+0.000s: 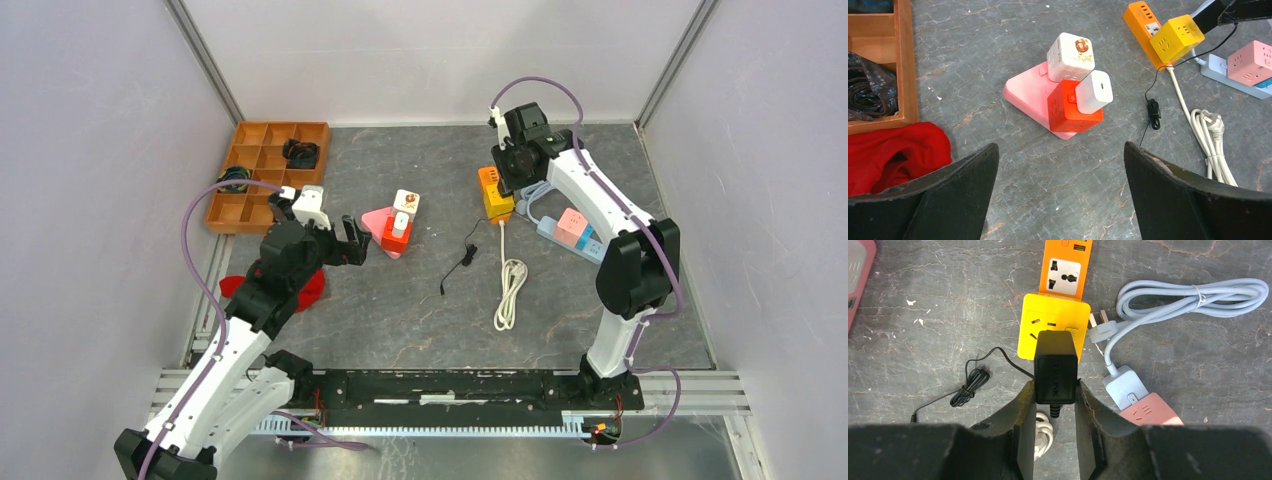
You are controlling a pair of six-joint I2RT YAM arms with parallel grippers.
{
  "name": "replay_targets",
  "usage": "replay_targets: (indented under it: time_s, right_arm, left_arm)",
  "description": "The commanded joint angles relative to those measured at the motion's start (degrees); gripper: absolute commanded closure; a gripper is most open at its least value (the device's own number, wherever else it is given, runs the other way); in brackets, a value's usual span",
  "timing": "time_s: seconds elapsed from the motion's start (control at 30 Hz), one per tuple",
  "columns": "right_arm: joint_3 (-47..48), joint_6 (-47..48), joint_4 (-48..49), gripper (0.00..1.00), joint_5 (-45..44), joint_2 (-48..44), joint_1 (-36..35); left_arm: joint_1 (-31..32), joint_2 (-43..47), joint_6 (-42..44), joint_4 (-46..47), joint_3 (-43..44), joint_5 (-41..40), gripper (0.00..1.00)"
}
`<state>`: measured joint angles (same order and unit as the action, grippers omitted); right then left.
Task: Insert the plug
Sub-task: Insert the plug into the socket.
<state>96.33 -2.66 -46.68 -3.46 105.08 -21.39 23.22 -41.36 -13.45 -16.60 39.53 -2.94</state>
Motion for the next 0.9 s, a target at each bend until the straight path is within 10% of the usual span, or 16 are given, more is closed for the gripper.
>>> replay_targets:
  time_s: [0.0,0.87]
  right_arm:
    - [3.19,0.82,-0.19,0.94,1.43,1.17,0.46]
    - [4.66,-3.01,-1.96,0.97,0.3,5.98,0.47]
  left_arm:
    - [-0.03,0.32,4.2,1.55,-0.16,-0.73,0.0]
    - [-0.02,0.91,4.33,1.55,-0.3,-1.09,0.0]
